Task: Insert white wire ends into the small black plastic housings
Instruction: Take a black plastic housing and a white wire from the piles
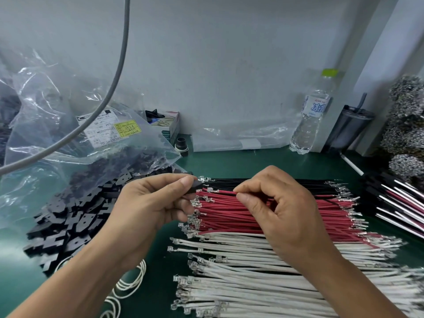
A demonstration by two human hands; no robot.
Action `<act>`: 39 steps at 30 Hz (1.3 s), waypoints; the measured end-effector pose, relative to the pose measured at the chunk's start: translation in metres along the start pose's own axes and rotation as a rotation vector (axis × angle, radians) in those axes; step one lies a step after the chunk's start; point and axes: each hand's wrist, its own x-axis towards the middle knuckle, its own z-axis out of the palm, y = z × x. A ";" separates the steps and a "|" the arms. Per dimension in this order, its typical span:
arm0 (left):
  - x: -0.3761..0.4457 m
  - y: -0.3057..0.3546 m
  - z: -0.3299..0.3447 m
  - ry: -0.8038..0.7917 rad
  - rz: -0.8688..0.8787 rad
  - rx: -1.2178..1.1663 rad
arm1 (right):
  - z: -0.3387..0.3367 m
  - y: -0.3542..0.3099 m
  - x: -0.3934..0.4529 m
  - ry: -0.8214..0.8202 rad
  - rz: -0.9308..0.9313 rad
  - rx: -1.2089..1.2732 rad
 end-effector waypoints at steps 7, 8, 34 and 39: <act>0.001 0.000 0.001 -0.048 -0.062 -0.072 | 0.004 -0.008 -0.001 0.024 -0.005 -0.052; 0.000 0.000 0.000 -0.055 -0.067 -0.074 | 0.003 -0.008 0.000 0.033 -0.006 -0.054; -0.005 -0.004 0.004 -0.091 -0.148 -0.033 | 0.011 -0.018 -0.004 -0.012 -0.101 -0.197; -0.010 -0.002 0.007 -0.078 0.152 0.357 | 0.010 -0.010 -0.004 -0.022 -0.007 -0.152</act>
